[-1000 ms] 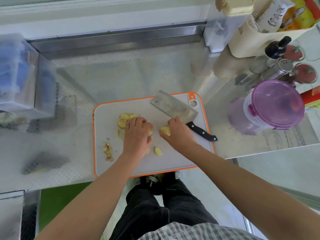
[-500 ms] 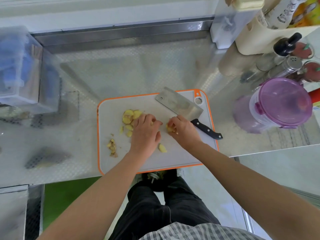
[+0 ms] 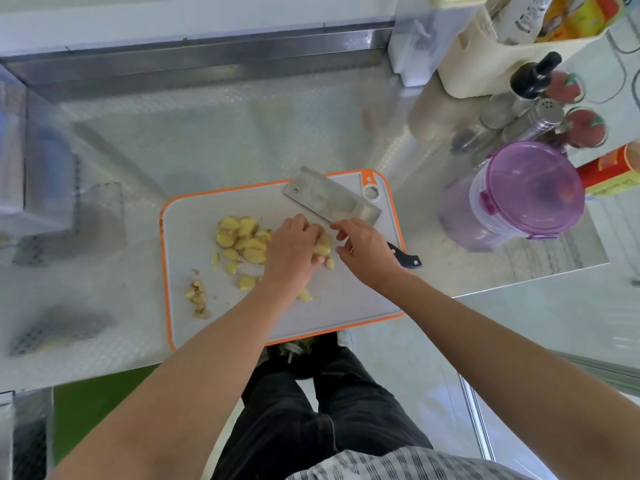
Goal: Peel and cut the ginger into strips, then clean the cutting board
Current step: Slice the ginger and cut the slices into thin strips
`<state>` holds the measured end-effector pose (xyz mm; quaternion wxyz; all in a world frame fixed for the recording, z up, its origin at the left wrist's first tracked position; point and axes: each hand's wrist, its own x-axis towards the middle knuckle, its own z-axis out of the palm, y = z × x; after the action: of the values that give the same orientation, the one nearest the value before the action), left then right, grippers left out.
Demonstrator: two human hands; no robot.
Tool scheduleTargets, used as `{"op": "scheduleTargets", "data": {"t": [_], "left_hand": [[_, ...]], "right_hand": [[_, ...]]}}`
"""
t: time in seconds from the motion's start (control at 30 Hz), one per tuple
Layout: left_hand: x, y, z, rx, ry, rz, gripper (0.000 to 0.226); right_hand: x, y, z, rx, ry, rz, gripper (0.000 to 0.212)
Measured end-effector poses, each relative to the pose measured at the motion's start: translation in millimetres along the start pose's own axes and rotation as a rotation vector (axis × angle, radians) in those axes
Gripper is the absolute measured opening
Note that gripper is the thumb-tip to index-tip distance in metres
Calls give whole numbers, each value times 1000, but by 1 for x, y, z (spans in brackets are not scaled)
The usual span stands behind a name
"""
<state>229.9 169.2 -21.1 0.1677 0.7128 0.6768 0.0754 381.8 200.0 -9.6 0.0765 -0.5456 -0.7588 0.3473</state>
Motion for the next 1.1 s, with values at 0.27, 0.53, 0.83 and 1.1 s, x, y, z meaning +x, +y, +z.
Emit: {"op": "scheduleTargets", "data": {"t": [0.27,0.53,0.83,1.1], "left_hand": [[-12,-9,0,123,113,7,51],[-7,-10,-1,84,122,-47,44],[-10,-8,1,42,121,-35,41],[-13,-19,-7,-12,170,-31,39]], "right_hand": [[9,-4,11,19,21,60,10],[14,-10,5,86,-44,117,14],[16,-17,12,-217,-89,56,24],[28,-17,4,112,-112,182,13]]}}
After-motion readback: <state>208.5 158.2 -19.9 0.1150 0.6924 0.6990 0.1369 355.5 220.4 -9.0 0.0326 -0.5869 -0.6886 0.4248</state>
